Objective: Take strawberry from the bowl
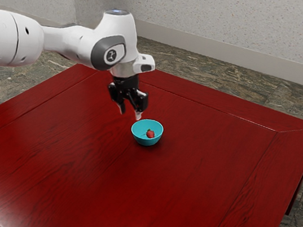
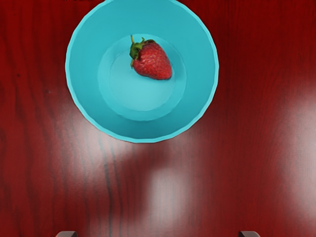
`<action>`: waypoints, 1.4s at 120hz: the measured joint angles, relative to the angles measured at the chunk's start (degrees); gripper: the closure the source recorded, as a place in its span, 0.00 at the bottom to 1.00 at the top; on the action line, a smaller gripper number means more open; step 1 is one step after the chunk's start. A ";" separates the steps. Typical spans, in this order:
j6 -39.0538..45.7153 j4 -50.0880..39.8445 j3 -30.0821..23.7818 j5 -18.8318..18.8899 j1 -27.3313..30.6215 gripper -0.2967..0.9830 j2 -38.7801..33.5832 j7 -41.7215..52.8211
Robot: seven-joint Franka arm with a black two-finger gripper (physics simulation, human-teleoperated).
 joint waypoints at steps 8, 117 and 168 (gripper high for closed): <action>1.98 1.22 0.00 0.49 -0.32 0.46 2.41 -0.82; 10.38 19.46 0.09 4.21 -1.31 0.55 24.84 -6.34; 11.68 20.98 0.07 4.27 -1.30 0.60 26.99 -7.13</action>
